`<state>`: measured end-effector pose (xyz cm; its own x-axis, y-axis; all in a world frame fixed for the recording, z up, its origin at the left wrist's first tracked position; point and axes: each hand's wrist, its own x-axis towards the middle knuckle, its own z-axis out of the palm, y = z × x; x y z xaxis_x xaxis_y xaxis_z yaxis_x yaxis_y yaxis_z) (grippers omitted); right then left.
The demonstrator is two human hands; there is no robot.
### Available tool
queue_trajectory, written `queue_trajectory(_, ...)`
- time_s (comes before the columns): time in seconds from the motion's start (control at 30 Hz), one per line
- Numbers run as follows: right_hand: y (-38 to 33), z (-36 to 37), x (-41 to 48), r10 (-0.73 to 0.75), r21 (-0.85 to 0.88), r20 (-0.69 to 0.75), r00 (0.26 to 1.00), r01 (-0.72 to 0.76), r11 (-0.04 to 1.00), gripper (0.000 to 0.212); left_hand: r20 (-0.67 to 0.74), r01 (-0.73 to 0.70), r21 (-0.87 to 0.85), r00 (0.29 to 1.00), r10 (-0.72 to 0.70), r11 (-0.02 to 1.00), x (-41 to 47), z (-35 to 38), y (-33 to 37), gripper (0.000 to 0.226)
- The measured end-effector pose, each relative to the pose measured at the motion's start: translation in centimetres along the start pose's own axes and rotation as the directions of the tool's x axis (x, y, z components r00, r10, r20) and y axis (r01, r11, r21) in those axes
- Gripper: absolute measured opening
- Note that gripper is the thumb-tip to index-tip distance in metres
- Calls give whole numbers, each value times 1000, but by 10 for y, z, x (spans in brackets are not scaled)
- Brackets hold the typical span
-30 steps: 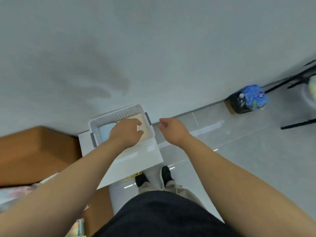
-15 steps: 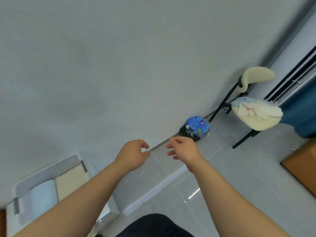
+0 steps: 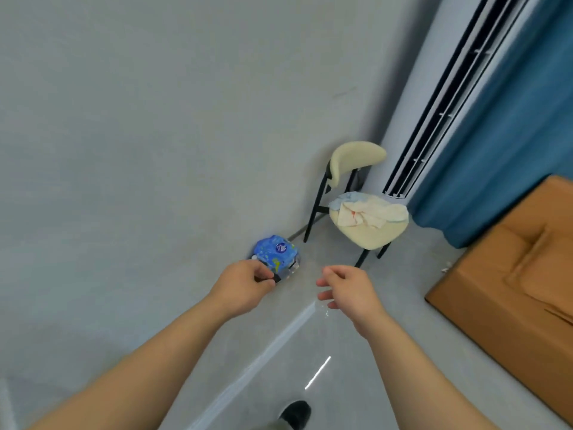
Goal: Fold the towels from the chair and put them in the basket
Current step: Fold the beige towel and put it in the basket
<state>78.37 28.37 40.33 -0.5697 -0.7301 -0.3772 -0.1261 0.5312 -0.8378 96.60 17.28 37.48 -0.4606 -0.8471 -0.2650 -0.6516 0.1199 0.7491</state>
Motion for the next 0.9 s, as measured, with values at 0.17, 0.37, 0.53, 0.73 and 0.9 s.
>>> queue_trajectory(0.17,30,-106,78,14,-40,-55,998,-16,999,19,33,-13,-92,999,16,996,74,94,72,4)
queue_trajectory(0.37,48,-249,162,29,-155,-79,996,-41,987,20,67,48,-229,997,-33,972,156,204,178,5)
queue_trajectory(0.53,59,-357,224,42,-74,-147,988,-54,996,17,133,12,-219,991,17,976,217,274,290,6)
queue_trajectory(0.73,83,-451,315,44,-62,-108,993,-51,997,15,85,7,-271,996,16,963,286,346,377,7)
queue_trajectory(0.9,86,-528,381,-6,-130,-25,1000,2,991,22,33,119,-381,993,-115,917,324,399,418,5)
